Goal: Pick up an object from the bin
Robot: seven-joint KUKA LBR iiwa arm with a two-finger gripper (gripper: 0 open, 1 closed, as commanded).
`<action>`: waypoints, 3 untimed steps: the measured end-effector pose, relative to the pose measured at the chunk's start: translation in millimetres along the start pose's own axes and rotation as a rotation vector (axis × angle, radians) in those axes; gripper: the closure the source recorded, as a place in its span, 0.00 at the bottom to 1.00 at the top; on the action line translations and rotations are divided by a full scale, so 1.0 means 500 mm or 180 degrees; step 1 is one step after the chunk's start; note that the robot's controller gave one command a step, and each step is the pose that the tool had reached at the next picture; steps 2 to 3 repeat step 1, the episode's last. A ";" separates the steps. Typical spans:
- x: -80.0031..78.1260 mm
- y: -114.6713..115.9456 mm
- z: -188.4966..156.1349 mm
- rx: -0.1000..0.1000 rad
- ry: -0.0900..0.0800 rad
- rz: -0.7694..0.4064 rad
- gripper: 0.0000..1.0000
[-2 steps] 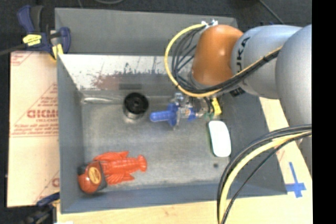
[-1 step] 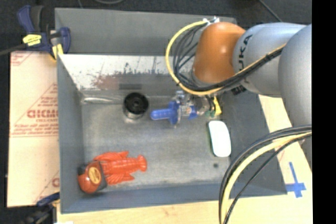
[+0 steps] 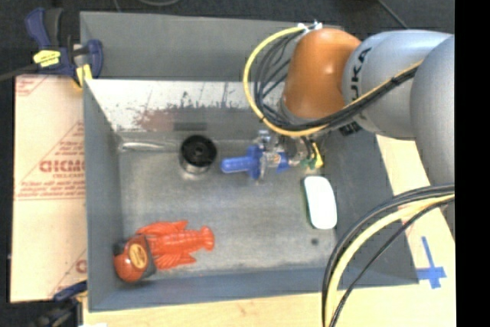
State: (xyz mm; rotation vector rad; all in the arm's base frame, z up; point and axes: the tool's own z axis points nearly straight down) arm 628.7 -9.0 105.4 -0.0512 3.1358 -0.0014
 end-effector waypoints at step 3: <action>0.002 0.000 -0.023 -0.0001 0.0019 0.0001 1.00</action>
Offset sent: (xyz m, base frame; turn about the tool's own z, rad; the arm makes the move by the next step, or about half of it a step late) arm 0.0000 -0.0001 0.0092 0.0000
